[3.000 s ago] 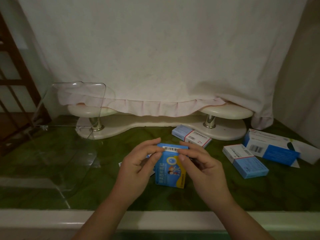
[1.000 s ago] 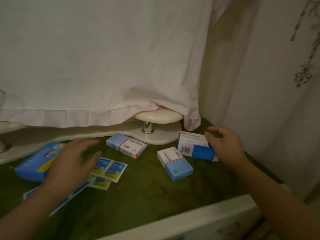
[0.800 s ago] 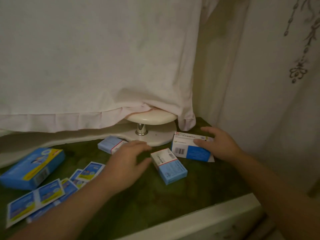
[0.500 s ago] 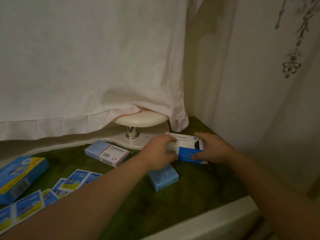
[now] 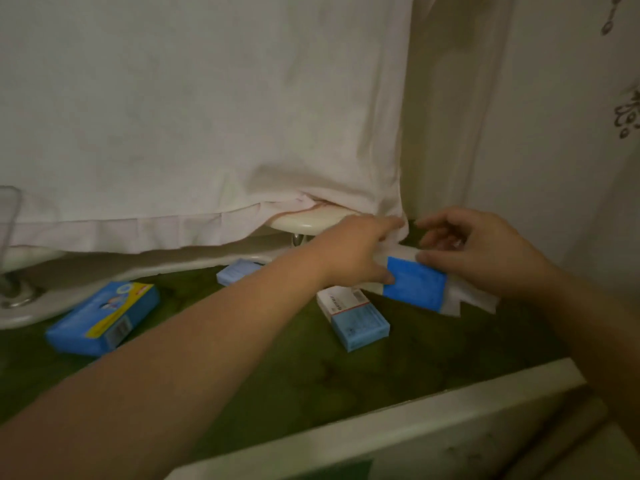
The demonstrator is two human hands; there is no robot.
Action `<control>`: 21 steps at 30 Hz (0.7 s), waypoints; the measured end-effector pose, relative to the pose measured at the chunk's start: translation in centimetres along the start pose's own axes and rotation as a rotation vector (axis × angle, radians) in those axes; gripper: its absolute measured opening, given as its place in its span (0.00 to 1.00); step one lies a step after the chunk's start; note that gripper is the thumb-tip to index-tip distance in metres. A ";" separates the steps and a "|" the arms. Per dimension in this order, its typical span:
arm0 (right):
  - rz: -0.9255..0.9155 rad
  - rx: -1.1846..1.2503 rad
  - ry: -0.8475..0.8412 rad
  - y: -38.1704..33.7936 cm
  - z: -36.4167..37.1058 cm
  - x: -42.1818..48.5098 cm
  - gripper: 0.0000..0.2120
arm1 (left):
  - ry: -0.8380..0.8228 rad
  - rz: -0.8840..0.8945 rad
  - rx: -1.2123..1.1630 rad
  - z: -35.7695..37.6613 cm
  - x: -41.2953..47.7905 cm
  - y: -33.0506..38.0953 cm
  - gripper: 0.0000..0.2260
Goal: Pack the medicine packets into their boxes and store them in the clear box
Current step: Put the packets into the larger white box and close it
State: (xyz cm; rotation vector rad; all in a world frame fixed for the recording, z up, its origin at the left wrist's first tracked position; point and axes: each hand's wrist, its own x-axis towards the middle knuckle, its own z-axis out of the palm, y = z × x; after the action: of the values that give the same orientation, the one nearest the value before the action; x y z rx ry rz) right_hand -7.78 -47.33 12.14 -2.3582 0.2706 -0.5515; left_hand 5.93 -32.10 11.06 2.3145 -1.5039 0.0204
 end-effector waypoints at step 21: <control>0.126 -0.373 -0.314 -2.4 3.6 -3.6 0.42 | -0.035 -0.011 -0.079 0.9 -7.6 1.2 0.47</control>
State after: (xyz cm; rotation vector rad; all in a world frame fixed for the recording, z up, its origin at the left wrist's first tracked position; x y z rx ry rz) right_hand -9.22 -42.26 10.22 -2.7172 0.4009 -0.0675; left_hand 1.51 -26.17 8.97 2.2720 -1.4809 -0.0811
